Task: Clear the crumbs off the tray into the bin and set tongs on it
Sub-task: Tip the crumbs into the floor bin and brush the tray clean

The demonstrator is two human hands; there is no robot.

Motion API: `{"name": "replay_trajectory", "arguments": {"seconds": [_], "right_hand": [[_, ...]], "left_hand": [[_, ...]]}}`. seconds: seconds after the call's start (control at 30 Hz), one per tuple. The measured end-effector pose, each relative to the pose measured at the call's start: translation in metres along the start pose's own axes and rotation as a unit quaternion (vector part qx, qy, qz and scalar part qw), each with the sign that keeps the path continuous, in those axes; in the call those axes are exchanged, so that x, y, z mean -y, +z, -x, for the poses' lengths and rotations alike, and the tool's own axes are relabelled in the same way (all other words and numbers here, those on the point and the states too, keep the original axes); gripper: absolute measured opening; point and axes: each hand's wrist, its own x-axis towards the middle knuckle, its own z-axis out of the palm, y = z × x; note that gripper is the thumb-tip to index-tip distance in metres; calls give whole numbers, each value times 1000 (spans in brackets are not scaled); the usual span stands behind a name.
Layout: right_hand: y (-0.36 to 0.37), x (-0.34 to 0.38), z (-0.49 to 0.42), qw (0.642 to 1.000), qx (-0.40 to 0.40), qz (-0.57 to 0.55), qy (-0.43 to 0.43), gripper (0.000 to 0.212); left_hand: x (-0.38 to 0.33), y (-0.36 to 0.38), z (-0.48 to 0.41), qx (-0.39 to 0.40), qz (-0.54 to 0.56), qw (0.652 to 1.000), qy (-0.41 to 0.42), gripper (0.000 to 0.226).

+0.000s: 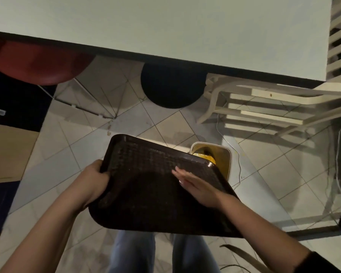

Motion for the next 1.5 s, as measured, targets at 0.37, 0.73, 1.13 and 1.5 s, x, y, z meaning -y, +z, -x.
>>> {"name": "replay_trajectory", "arguments": {"seconds": [0.37, 0.73, 1.13, 1.5], "right_hand": [[-33, -74, -1, 954, -8, 182, 238, 55], [-9, -39, -17, 988, 7, 107, 110, 50], [-33, -67, 13, 920, 29, 374, 114, 90], [-7, 8, 76, 995, -51, 69, 45, 58]], "left_hand": [[14, -18, 19, 14, 11, 1000, 8, 36], [22, -29, 36, 19, 48, 999, 1, 28], [28, -51, 48, 20, 51, 998, -5, 36], [23, -52, 52, 11, 91, 996, -1, 34]]}}
